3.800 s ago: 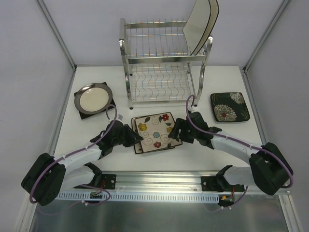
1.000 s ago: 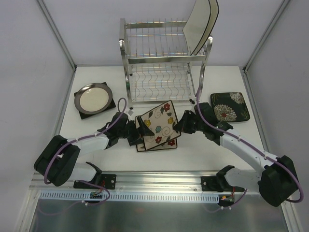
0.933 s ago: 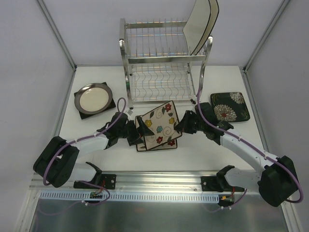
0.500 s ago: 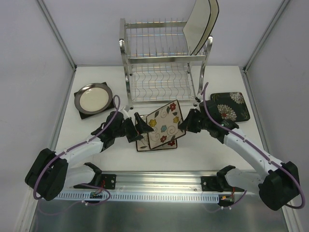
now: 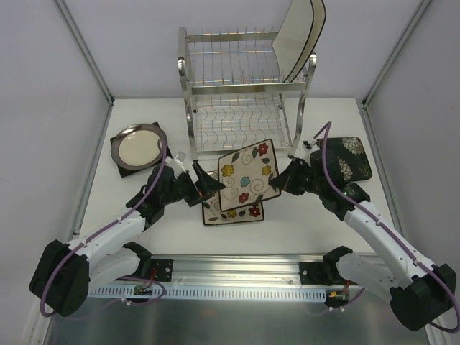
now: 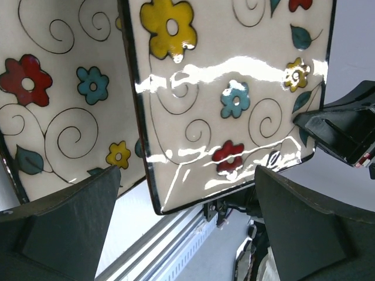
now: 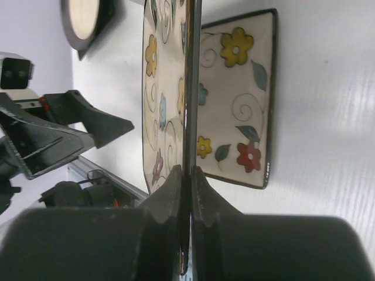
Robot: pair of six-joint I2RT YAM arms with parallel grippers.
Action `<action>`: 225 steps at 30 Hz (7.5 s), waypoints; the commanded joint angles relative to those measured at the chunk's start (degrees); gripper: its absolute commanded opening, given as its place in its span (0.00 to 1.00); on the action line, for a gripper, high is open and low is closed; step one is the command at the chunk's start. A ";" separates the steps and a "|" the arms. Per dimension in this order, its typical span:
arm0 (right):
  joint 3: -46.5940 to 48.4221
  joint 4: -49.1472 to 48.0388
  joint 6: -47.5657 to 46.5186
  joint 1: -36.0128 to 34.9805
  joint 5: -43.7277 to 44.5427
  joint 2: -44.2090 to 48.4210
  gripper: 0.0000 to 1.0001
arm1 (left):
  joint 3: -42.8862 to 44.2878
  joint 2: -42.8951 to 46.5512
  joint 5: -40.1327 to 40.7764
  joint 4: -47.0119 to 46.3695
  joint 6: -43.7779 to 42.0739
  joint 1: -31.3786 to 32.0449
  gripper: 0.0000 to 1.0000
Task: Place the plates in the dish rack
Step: Pass the plate from the left arm to the right, then pass the plate from the right arm to the left, then pass the plate from the left arm to the right, then insert the plate into the dish rack
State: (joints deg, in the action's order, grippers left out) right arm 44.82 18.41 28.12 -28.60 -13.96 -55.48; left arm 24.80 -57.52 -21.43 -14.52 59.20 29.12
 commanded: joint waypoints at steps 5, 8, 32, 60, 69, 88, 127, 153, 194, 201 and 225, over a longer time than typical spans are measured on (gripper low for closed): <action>5.46 -20.15 6.86 0.65 -7.05 7.14 0.01 | 0.87 1.53 -3.52 -8.14 0.65 -1.96 0.99; 4.23 -23.14 7.65 0.83 -7.84 8.46 0.01 | 1.31 1.62 -5.02 -10.87 0.65 -2.49 0.97; -2.01 -34.23 10.64 1.35 -13.37 11.10 0.01 | 2.80 -1.80 -15.48 -30.99 6.45 -6.80 0.49; 4.05 -24.48 0.53 5.66 -24.19 1.18 0.33 | 2.63 1.09 -19.96 -46.47 14.98 -7.94 0.00; 6.95 -24.92 0.44 6.28 -26.82 -2.96 0.35 | 2.63 2.41 -21.46 -47.26 14.37 -7.94 0.00; 12.83 -18.42 -3.33 7.42 -33.15 -3.14 0.01 | 2.80 1.79 -23.31 -39.18 6.11 -8.03 0.11; 60.29 -22.27 -27.32 6.54 5.16 -14.64 0.01 | 10.98 27.63 18.59 32.01 -40.20 -9.35 0.99; 75.85 -48.82 -53.51 -0.67 28.27 -36.36 0.01 | 7.98 18.50 26.71 31.84 -44.70 -9.52 0.99; 85.35 -57.61 -64.86 -0.40 39.79 -54.38 0.00 | 7.72 17.61 26.44 31.49 -44.87 -10.49 0.99; 81.49 -58.14 -64.68 -0.05 40.32 -53.24 0.01 | 7.72 17.53 26.18 31.49 -44.87 -10.49 0.99; 67.16 -44.97 -56.07 0.12 39.27 -45.07 0.01 | 7.72 17.88 25.21 31.31 -44.87 -10.58 0.99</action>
State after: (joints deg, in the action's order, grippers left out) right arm 110.87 -27.40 -30.61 -28.73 26.68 -106.37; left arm 31.73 -40.32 4.86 17.93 15.55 19.38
